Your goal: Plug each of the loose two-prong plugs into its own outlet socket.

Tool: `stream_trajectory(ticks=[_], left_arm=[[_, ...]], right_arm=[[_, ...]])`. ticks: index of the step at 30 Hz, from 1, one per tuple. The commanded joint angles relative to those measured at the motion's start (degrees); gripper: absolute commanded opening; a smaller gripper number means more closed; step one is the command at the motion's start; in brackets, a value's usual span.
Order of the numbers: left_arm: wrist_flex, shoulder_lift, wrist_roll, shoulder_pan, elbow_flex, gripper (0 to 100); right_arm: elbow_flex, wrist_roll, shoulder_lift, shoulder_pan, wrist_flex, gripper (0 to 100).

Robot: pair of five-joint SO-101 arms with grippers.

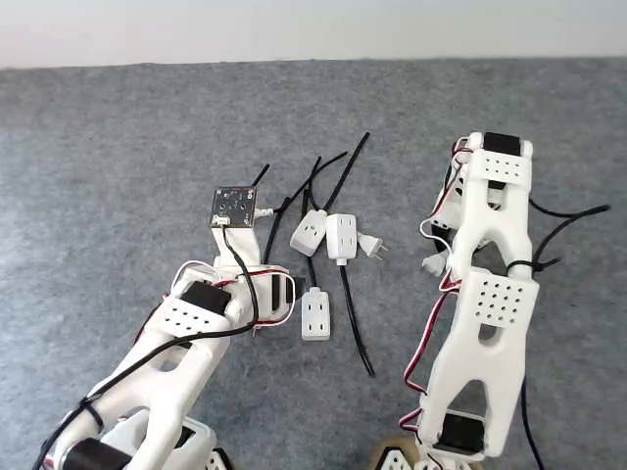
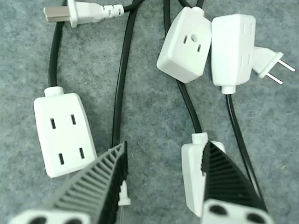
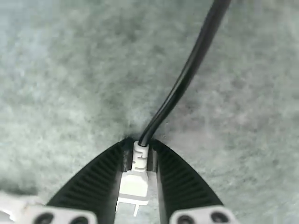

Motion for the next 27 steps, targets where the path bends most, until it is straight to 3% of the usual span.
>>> stream_trajectory(ticks=[1,12,27], left_arm=[[-1.1,-1.2,-0.4,0.3,-0.4,25],[-1.1,-1.2,-0.4,0.3,-0.4,25],[-1.1,-1.2,-0.4,0.3,-0.5,25]], right_arm=[[-1.6,5.0,-3.6,-1.8,2.0,0.8],[-0.1,10.4,-10.1,-3.7,2.7,0.8],[22.7,12.0,-26.2,-5.8,-0.7,0.8]])
